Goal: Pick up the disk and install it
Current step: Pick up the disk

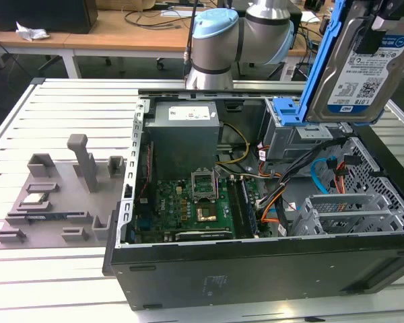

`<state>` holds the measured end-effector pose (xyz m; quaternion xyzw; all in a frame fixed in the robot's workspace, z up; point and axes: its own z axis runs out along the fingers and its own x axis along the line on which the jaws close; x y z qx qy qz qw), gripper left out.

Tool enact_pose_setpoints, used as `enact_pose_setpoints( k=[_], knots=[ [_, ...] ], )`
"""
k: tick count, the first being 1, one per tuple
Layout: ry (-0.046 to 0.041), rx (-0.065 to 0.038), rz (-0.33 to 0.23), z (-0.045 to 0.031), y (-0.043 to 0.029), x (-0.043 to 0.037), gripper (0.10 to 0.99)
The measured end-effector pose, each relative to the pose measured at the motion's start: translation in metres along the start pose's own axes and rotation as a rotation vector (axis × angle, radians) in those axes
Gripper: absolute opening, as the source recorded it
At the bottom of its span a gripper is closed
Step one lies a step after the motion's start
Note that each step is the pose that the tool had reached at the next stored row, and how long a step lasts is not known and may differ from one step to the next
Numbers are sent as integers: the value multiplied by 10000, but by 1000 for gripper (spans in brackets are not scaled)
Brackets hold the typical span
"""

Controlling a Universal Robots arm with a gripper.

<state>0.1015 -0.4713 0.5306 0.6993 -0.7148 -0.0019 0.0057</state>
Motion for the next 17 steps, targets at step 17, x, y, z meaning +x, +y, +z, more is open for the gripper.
enact_pose_setpoints(
  k=[17],
  knots=[
    [0, 0, 0, 2, -8, 383, 365]
  ],
)
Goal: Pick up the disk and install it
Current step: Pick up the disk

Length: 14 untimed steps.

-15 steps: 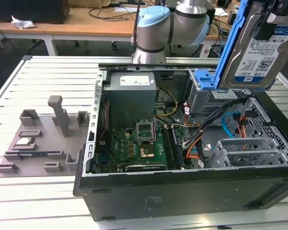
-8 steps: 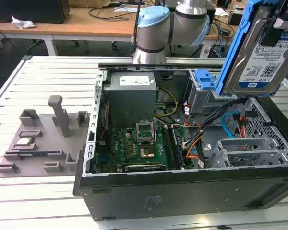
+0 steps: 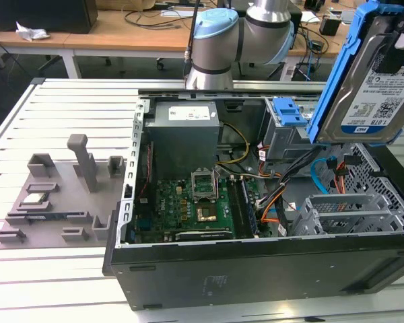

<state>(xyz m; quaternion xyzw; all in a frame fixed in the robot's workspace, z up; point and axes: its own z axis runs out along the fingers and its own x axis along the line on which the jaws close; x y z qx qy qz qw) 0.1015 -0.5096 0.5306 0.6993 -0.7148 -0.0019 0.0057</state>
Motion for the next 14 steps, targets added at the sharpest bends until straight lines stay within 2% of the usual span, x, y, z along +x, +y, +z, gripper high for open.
enact_pose_setpoints(
  k=[14],
  knots=[
    [0, 0, 0, 2, -6, 289, 365]
  ],
)
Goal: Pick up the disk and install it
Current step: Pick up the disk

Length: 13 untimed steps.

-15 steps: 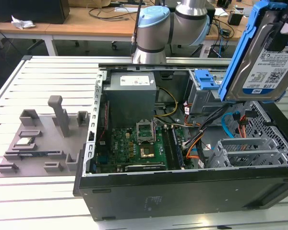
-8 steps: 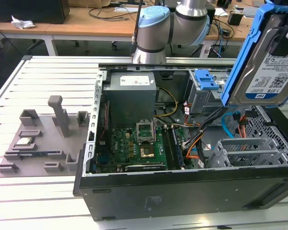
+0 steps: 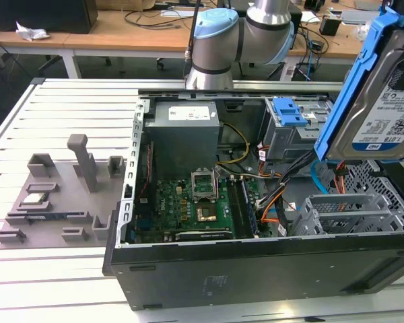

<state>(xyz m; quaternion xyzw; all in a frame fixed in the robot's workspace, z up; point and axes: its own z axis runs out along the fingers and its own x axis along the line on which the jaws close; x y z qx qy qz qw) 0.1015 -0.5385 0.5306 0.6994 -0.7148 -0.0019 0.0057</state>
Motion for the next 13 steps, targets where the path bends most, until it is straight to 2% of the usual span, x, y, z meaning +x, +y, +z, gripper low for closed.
enact_pose_setpoints(
  k=[10, 11, 13],
  knots=[
    [0, 0, 0, 5, -4, 193, 365],
    [-53, 0, -1, 6, -5, 198, 365],
    [-278, -5, -3, 6, -4, 198, 365]
  ],
)
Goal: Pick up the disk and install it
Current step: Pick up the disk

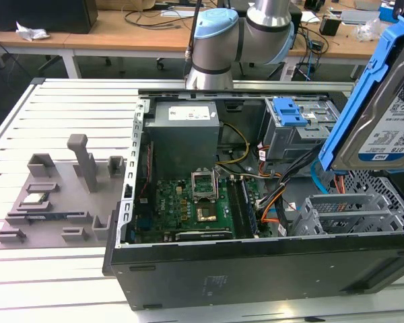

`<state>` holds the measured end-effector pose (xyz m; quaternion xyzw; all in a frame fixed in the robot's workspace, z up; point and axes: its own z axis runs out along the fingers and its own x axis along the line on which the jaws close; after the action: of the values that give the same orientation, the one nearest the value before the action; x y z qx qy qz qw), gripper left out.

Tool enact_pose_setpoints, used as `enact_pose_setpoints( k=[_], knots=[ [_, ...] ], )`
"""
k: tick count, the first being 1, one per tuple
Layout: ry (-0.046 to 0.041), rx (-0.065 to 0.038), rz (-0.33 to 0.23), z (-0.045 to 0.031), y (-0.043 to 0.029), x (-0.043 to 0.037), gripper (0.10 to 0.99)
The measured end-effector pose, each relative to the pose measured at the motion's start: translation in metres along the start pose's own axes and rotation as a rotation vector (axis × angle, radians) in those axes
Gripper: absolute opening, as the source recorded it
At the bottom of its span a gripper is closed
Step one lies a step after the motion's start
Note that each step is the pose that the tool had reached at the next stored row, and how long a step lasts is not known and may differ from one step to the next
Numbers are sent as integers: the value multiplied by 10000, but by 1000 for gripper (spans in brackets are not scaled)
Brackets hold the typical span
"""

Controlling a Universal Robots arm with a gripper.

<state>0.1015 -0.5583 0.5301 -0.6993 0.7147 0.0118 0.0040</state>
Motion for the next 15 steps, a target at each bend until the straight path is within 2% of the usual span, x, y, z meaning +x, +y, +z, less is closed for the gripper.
enact_pose_setpoints(
  k=[5, 11, 12, 15],
  knots=[
    [-4, -1, 0, 18, -23, -2, 365],
    [41, 0, 1, 25, -136, -44, 365],
    [61, 0, 1, 25, -172, -61, 365],
    [201, 3, 3, 24, -277, -109, 365]
  ],
)
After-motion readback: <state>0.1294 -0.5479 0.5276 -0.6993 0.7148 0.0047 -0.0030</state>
